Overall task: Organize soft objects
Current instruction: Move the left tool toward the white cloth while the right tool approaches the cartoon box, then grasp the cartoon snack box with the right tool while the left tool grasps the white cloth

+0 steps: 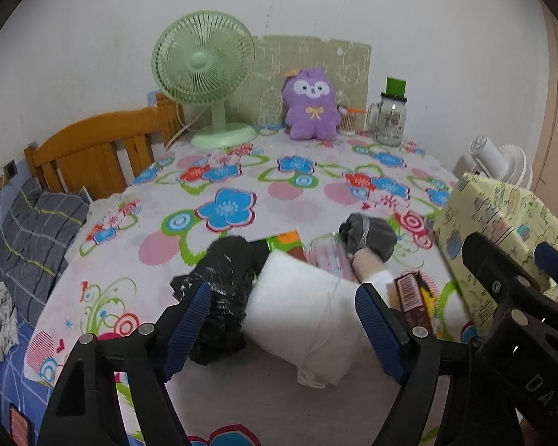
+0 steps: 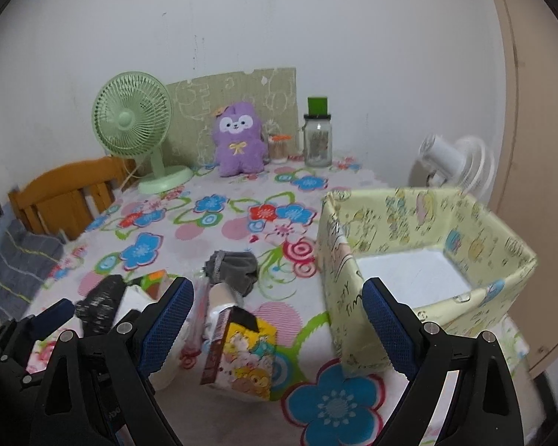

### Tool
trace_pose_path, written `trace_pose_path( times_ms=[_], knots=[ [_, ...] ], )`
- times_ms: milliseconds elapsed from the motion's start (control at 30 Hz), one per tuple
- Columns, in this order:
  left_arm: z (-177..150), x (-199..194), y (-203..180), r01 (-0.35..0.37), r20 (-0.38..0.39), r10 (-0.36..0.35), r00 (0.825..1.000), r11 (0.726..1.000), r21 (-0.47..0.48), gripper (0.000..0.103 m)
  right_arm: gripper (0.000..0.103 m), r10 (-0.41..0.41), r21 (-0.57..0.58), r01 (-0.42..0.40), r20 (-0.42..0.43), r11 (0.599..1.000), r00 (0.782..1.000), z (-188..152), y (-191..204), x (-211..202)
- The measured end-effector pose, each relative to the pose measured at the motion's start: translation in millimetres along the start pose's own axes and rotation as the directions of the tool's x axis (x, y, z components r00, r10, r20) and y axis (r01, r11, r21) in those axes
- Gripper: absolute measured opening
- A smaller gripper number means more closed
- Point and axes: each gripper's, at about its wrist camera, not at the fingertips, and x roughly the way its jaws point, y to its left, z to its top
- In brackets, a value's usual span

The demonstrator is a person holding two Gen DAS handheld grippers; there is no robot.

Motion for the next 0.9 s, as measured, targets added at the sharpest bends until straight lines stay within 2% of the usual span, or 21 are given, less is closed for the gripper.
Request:
trace_pose_path(
  times_ms=[200, 433, 900],
  knots=[
    [-3, 8, 3, 0.021, -0.020, -0.021, 1.000, 1.000, -0.001, 0.082, 0.092, 0.015, -0.004, -0.015, -0.018, 1.000, 1.000, -3, 8, 6],
    [-7, 14, -1, 0.060, -0.046, -0.059, 0.997, 0.998, 0.022, 0.082, 0.088, 0.035, 0.008, -0.034, -0.094, 0.999, 0.995, -10, 13, 24],
    [-16, 35, -11, 0.052, -0.094, -0.046, 0.995, 0.997, 0.065, 0.084, 0.083, 0.035, 0.059, -0.021, -0.237, 0.998, 0.971, -27, 11, 61]
  ],
)
